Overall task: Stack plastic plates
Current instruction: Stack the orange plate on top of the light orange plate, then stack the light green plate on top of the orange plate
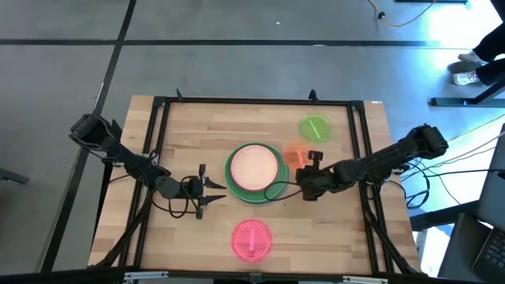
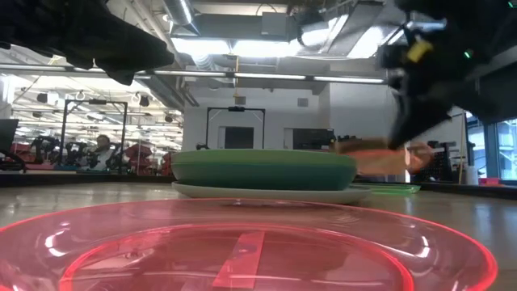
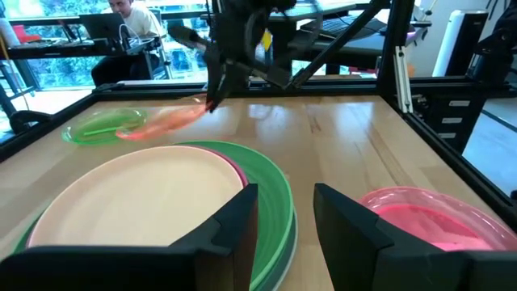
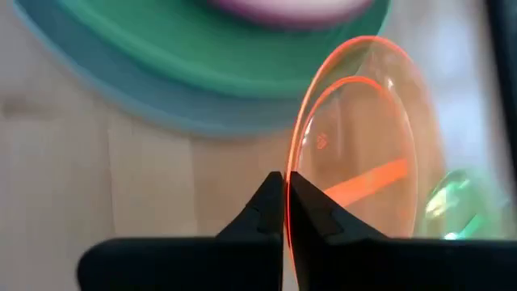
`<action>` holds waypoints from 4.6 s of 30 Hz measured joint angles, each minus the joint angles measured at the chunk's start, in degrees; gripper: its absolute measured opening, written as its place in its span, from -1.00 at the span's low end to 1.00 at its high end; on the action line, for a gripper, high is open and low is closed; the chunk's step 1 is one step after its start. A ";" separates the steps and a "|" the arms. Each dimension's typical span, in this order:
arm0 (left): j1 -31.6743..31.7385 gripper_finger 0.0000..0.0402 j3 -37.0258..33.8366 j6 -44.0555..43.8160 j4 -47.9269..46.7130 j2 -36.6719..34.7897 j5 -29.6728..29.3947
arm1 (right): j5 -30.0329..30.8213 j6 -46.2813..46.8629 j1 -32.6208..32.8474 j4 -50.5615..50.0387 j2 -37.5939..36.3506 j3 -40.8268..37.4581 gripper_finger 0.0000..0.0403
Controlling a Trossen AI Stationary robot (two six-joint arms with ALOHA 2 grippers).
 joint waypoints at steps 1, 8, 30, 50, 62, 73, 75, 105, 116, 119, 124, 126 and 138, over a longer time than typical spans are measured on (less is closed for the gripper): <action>0.00 -0.43 0.00 0.00 0.00 0.00 0.00 | 0.88 -1.19 0.00 0.56 0.00 0.94 -0.99; 0.00 -0.43 0.00 -0.05 0.02 0.00 0.00 | 4.19 -11.28 0.00 11.43 -0.02 3.37 -0.99; 0.00 -0.43 0.00 -0.04 0.13 0.02 0.02 | -14.76 -28.03 -6.90 42.67 10.04 3.46 -0.99; 0.00 -0.43 0.00 -0.07 0.07 0.02 0.45 | -16.69 -23.22 -9.09 40.31 13.57 3.46 -0.85; -0.02 -0.43 0.00 -0.11 0.07 0.02 0.46 | -16.92 -23.55 -8.98 37.56 13.06 4.58 -0.41; -0.07 -0.43 0.02 -0.13 -0.02 0.02 0.85 | -16.39 -22.16 -10.84 26.79 4.46 5.94 -0.41; -0.07 -0.43 0.02 -0.13 -0.02 0.02 0.87 | -16.39 -22.00 -12.34 26.88 2.09 6.00 -0.41; 0.22 -0.43 0.02 -0.13 0.46 0.02 0.63 | -18.45 -17.19 -35.74 19.59 -3.98 -1.46 -0.41; 0.22 -0.43 0.02 -0.13 0.46 0.02 0.59 | -18.47 -15.96 -36.74 18.97 -3.98 -2.53 -0.41; 0.22 -0.43 0.02 -0.13 0.46 0.02 0.59 | -18.53 -15.02 -36.73 15.87 -3.98 -2.53 -0.41; 0.22 -0.43 0.02 -0.13 0.46 0.02 0.59 | -18.88 -14.33 -36.74 14.27 -3.98 -4.64 -0.41; 0.22 -0.43 0.02 -0.13 0.46 0.02 0.59 | -19.32 -14.35 -36.74 16.56 -3.86 -6.79 -0.41; 0.22 -0.43 0.02 -0.11 0.44 0.02 0.41 | -9.88 -14.64 -39.53 23.90 4.13 -10.96 -0.41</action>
